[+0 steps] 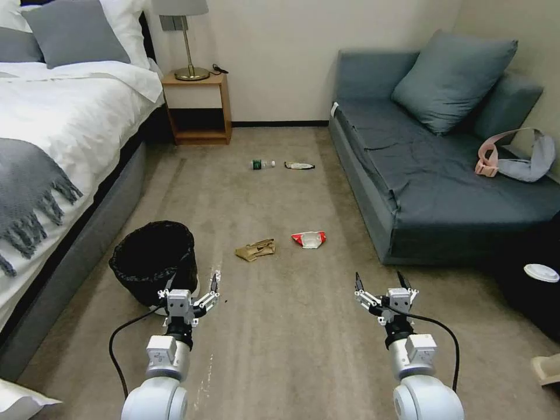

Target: Pick up the trash bin, then pick up the garbage on the floor and place it into the trash bin.

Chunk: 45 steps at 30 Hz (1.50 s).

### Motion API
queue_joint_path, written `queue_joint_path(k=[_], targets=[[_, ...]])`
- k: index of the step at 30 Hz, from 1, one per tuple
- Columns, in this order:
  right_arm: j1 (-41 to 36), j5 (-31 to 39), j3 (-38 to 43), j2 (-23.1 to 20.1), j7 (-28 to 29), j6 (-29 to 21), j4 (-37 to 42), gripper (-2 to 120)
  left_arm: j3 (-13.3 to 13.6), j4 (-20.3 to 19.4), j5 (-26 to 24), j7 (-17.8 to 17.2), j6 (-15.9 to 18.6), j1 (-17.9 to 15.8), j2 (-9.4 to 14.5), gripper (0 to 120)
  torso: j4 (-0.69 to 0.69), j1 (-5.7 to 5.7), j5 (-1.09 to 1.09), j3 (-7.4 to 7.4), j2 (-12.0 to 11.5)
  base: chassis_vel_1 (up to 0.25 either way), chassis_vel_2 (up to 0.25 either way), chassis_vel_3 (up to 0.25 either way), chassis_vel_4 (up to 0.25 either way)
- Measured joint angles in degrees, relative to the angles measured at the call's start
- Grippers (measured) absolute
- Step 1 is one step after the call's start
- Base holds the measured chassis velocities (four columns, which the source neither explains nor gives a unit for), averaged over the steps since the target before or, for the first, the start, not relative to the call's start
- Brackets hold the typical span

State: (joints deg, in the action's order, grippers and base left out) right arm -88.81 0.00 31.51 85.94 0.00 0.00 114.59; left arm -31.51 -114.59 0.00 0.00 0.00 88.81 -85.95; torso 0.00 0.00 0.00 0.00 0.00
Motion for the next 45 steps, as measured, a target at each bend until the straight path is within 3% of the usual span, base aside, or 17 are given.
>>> queue_joint_path(k=[45], targets=[[0.0, 0.0, 0.0, 0.0, 0.0, 0.0, 0.0, 100, 0.0, 0.0, 0.0, 0.0, 0.0, 0.0, 0.0, 100, 0.0, 0.0, 0.0, 0.0, 0.0, 0.0, 0.0, 0.0, 0.0]])
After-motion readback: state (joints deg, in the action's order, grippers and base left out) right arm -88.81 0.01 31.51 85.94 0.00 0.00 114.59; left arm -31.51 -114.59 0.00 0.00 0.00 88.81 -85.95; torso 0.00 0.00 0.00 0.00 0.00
